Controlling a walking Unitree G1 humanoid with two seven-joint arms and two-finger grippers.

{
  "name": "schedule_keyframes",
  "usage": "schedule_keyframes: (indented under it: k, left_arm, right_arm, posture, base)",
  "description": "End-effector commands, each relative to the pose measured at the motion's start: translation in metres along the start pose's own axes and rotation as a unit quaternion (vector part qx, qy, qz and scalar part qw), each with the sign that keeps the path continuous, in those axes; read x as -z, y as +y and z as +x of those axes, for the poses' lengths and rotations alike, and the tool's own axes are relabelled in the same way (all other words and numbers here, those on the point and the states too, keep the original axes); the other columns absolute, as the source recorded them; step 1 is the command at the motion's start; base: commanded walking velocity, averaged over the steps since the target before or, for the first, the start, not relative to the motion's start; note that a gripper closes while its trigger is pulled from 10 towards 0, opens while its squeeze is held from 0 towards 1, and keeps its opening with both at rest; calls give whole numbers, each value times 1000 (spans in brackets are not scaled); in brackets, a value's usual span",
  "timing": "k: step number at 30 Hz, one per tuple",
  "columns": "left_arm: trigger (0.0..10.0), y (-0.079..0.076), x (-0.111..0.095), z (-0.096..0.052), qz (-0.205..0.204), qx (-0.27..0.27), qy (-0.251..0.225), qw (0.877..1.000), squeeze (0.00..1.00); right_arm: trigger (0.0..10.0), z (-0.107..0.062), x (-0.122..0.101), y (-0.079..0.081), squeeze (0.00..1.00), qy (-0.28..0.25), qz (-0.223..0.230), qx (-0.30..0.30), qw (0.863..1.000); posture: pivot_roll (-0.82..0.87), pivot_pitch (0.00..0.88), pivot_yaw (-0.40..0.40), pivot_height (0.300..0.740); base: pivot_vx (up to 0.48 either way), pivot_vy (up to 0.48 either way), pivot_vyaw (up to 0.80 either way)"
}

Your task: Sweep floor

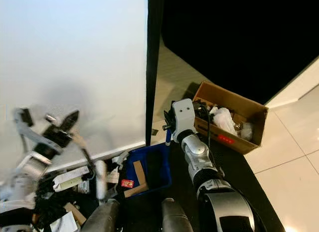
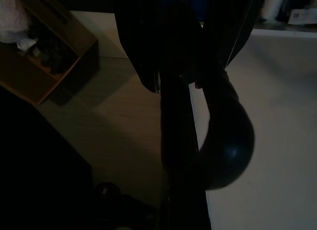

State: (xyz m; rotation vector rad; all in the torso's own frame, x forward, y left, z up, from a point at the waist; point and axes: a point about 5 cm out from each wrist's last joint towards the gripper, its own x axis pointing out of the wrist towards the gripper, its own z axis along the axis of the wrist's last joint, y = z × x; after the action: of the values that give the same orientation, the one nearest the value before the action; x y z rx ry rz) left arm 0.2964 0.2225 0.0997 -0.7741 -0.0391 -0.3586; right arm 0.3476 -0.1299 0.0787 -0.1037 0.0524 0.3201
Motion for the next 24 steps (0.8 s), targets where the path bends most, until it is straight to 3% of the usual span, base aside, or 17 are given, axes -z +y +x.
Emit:
schedule_keyframes:
  k: [1,2,8,10,12,13,17,24]
  left_arm:
    - [10000,9,8,-7,-20,-23,-7,999,0]
    - [10000,8,12,-5,-87,-15,-38,995,0]
    - [10000,-13,19,5,-184,43,-86,978,0]
    - [10000,-17,19,7,-196,51,-95,975,0]
    - [10000,-30,18,15,-233,84,-130,960,0]
    - [10000,-30,18,15,-233,84,-130,960,0]
    - [10000,-55,25,22,-264,146,-107,947,0]
    - [10000,-78,33,13,-278,183,-56,941,0]
  right_arm:
    - [10000,-12,28,8,0,63,20,-5,998]
    - [10000,-12,28,8,0,62,20,-5,998]
    - [10000,-13,29,8,0,61,21,-5,998]
    - [10000,-13,29,8,0,61,21,-5,998]
    - [10000,-14,30,8,0,61,22,-6,998]
    - [10000,-14,30,8,0,61,22,-6,998]
    - [10000,-14,30,8,0,62,22,-7,998]
    - [10000,-14,30,9,0,62,23,-7,998]
  posture:
    - [-18,244,18,740]
    - [-42,251,22,740]
    - [-31,256,17,740]
    - [-31,256,17,740]
    - [-33,259,13,740]
    - [-33,259,13,740]
    - [-30,256,13,740]
    - [-24,253,18,740]
  base:
    - [0,0,0]
    - [0,0,0]
    - [0,0,0]
    - [0,0,0]
    - [0,0,0]
    - [0,0,0]
    - [0,0,0]
    - [0,0,0]
